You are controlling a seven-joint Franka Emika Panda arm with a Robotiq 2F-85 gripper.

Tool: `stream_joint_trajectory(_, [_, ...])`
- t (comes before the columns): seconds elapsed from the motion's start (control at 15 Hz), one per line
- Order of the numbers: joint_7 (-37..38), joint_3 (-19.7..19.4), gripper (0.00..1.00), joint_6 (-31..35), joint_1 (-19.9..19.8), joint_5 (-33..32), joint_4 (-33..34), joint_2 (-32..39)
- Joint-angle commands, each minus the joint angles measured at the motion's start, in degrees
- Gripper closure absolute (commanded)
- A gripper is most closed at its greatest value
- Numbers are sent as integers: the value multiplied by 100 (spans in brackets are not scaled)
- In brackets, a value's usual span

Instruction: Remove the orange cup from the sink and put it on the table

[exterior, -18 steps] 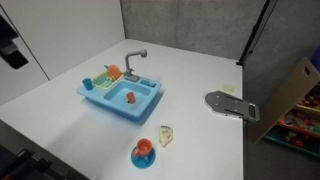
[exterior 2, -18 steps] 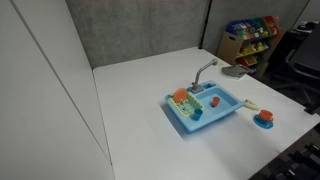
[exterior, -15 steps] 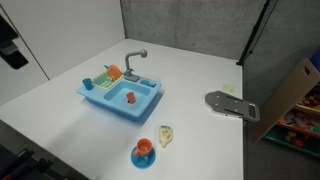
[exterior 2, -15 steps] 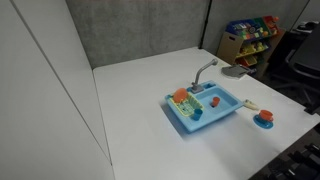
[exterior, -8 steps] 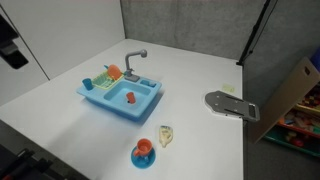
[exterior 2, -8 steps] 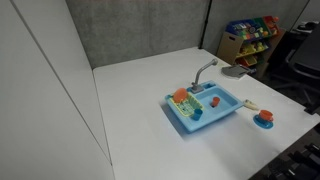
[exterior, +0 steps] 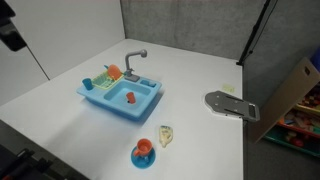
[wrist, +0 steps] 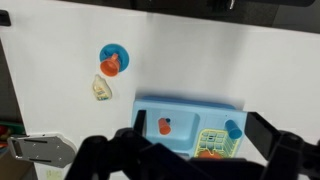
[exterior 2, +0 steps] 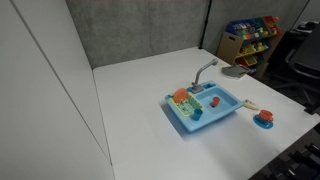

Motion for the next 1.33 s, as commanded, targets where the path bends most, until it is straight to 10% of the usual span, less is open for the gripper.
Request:
stream_joint_trajectory(0.0, [374,255,0,-405,11,35,555,452])
stream_joint_trajectory(1.27, [1088,426,0,-397,0,165,1832,2643])
